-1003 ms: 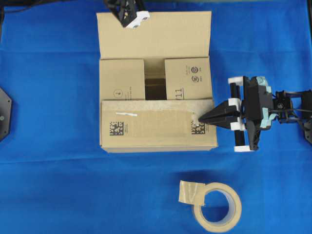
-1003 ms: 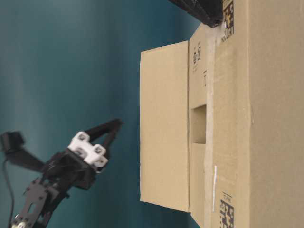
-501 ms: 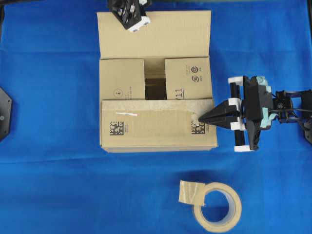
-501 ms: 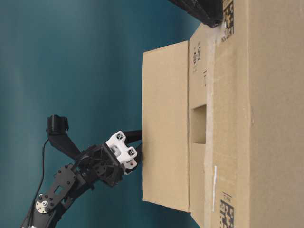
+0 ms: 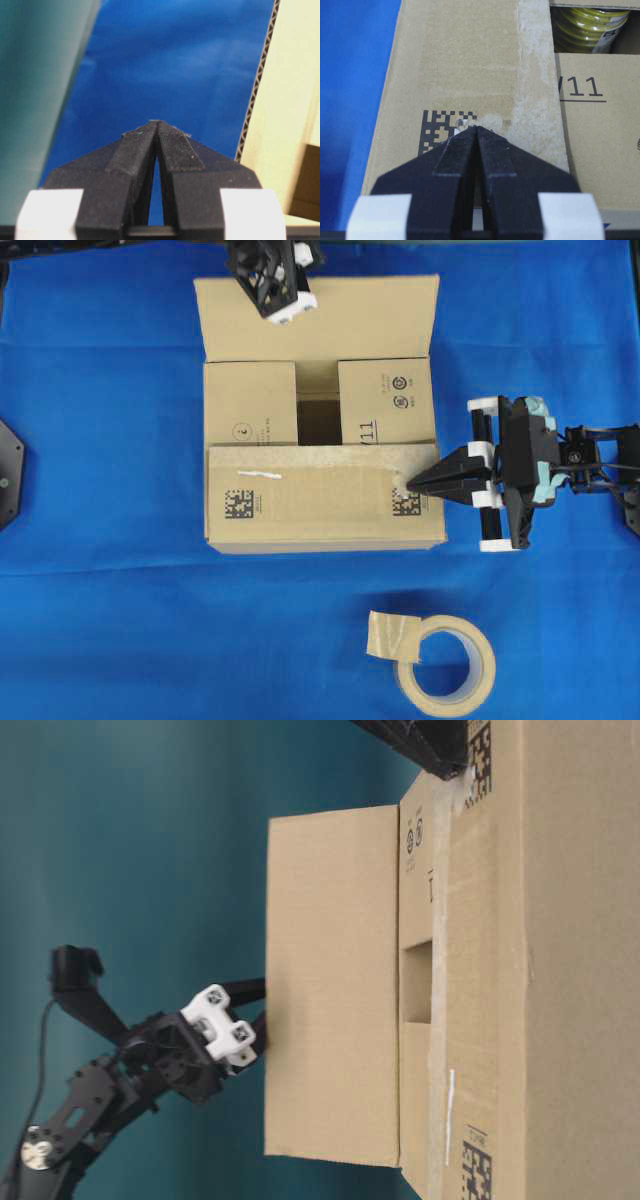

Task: Close the cardboard box.

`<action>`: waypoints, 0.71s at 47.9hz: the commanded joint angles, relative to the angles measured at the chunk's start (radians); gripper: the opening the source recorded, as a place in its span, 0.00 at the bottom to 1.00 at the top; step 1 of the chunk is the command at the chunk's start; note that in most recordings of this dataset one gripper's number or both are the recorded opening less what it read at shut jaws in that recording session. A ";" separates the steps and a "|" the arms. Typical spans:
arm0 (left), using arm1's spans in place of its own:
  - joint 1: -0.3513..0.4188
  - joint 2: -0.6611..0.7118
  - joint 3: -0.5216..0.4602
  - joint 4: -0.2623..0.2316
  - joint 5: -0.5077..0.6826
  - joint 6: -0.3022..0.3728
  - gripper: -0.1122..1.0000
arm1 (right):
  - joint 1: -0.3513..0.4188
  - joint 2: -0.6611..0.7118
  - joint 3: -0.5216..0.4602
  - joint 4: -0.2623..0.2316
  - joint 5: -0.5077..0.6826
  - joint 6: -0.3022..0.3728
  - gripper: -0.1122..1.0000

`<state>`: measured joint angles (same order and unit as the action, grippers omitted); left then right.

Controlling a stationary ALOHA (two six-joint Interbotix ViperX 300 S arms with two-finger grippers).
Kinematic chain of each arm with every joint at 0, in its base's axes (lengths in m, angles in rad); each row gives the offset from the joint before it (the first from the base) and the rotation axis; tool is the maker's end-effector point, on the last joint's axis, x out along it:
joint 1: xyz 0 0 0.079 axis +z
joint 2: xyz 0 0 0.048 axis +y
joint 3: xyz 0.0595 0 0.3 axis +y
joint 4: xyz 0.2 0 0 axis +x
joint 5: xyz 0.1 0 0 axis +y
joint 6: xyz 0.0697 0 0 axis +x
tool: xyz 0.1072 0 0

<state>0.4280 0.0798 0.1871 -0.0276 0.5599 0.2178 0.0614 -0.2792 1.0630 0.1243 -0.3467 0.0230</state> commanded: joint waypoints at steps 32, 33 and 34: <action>-0.284 -0.048 0.089 -0.005 -0.094 -0.110 0.10 | -0.002 -0.002 -0.023 -0.002 -0.008 -0.008 0.10; -0.288 -0.046 0.103 -0.003 -0.115 -0.115 0.10 | -0.002 -0.002 -0.025 -0.002 -0.009 -0.008 0.10; -0.291 -0.043 0.115 -0.005 -0.135 -0.121 0.10 | -0.002 -0.002 -0.025 -0.002 -0.008 -0.009 0.10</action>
<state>0.1549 0.0614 0.2838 -0.0291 0.4893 0.1089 0.0614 -0.2777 1.0569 0.1243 -0.3482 0.0169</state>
